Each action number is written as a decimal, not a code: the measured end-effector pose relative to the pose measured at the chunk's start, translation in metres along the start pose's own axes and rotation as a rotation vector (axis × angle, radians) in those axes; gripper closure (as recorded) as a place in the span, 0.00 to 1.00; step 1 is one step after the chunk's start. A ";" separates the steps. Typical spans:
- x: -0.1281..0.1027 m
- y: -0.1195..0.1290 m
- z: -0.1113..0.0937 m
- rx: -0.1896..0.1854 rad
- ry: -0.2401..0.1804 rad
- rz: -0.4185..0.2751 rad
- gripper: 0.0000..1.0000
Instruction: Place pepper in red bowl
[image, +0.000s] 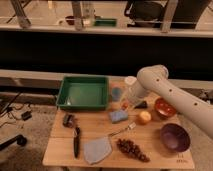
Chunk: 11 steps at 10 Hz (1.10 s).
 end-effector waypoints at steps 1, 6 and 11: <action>-0.001 -0.001 0.000 0.000 -0.001 -0.002 0.83; -0.001 0.000 0.001 -0.001 -0.003 -0.001 0.83; 0.010 0.016 -0.011 0.047 0.041 0.072 0.83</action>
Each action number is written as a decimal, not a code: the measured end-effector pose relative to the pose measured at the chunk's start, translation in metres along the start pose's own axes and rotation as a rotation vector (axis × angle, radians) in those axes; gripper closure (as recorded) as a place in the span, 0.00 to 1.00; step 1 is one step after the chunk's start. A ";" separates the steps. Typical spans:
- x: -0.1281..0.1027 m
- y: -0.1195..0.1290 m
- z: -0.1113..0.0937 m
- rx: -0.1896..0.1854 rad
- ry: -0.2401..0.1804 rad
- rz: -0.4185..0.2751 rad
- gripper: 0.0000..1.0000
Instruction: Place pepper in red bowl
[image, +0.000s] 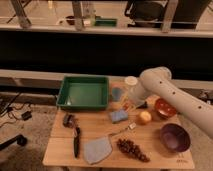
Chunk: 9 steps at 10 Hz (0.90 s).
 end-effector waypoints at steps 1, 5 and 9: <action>0.007 0.008 -0.006 0.014 0.014 0.026 0.83; 0.026 0.037 -0.027 0.069 0.076 0.127 0.83; 0.065 0.067 -0.043 0.078 0.127 0.185 0.83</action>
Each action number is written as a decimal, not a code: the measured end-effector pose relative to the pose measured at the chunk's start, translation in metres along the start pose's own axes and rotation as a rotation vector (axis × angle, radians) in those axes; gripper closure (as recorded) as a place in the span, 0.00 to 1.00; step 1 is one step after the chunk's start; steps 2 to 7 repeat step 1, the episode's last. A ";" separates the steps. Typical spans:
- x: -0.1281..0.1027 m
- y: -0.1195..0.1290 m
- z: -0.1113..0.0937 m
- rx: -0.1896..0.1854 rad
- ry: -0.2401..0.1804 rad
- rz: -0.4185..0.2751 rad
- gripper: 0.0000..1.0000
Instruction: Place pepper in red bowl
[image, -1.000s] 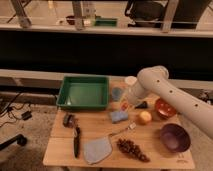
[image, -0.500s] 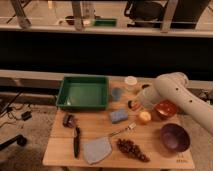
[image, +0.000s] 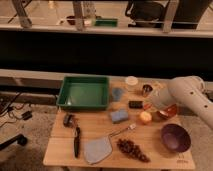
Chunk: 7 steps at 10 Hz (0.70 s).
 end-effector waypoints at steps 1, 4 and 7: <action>0.015 0.006 -0.004 0.000 0.019 0.014 0.83; 0.015 0.006 -0.004 0.000 0.019 0.014 0.83; 0.015 0.006 -0.004 0.000 0.019 0.014 0.83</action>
